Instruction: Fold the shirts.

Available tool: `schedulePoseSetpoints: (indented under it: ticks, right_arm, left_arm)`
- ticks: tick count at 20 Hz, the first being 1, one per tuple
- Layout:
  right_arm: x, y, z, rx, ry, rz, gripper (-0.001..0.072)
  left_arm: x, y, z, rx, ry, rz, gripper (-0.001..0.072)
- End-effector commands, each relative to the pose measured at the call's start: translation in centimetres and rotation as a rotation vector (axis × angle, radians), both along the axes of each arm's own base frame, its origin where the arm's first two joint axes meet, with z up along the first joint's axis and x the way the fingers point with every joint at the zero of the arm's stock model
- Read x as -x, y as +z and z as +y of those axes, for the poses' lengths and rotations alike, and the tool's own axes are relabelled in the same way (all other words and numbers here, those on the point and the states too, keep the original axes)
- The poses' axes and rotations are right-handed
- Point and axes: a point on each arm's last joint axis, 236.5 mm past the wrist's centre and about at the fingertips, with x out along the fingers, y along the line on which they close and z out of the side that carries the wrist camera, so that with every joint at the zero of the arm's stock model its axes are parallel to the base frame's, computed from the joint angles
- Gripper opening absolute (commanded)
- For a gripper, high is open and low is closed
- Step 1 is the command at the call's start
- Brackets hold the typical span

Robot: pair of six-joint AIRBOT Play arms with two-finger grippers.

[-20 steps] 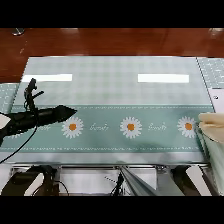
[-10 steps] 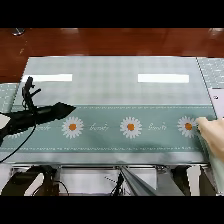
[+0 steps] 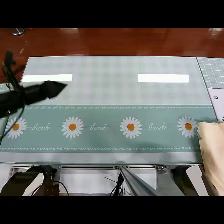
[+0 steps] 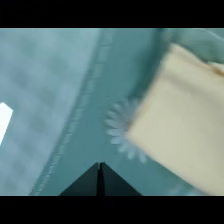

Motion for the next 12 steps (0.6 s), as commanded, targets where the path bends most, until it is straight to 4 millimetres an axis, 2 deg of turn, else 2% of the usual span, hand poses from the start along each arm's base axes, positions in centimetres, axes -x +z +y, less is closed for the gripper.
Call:
schedulePoseSetpoints:
  ticks: [1, 2, 3, 4, 5, 6, 7, 8, 9, 11, 12]
  right_arm:
    - [-10.2, 4.2, 7.8, 0.043, 0.333, -0.301, 0.0022]
    - [-12.0, 4.0, 10.6, 0.101, 0.430, -0.311, 0.0022]
    - [-13.6, 3.5, 13.9, 0.168, 0.533, -0.314, 0.0022]
    - [-14.6, 2.7, 17.0, 0.235, 0.634, -0.306, 0.0022]
    - [-15.1, 1.2, 20.6, 0.301, 0.756, -0.281, 0.0022]
    - [-14.9, -1.0, 23.7, 0.352, 0.874, -0.227, 0.0022]
    - [-14.3, -4.3, 26.5, 0.394, 0.993, -0.143, 0.0022]
    - [-13.7, -7.6, 28.0, 0.423, 1.048, -0.049, 0.0022]
    - [-13.6, -10.7, 28.4, 0.451, 1.052, 0.047, 0.0021]
    - [-14.3, -14.9, 27.2, 0.478, 1.010, 0.187, 0.0021]
    - [-14.5, -16.3, 26.5, 0.476, 0.990, 0.233, 0.0021]
  left_arm:
    - [-3.0, 7.8, -2.3, -0.010, -0.100, -0.130, 0.0027]
    - [-3.3, 9.7, -4.1, -0.013, -0.169, -0.151, 0.0026]
    - [-3.2, 10.5, -5.8, -0.025, -0.233, -0.159, 0.0026]
    - [-3.1, 10.3, -7.2, -0.076, -0.287, -0.164, 0.0026]
    - [-3.1, 8.9, -7.6, -0.176, -0.310, -0.167, 0.0026]
    - [-3.2, 6.4, -7.0, -0.293, -0.297, -0.131, 0.0026]
    - [-3.2, 3.7, -5.9, -0.376, -0.260, -0.063, 0.0026]
    - [-2.9, 0.4, -4.9, -0.441, -0.232, 0.017, 0.0027]
    - [-2.3, -3.2, -3.9, -0.485, -0.220, 0.098, 0.0027]
    - [-0.5, -9.2, -2.9, -0.493, -0.208, 0.243, 0.0028]
    - [0.1, -10.8, -2.4, -0.503, -0.211, 0.282, 0.0028]
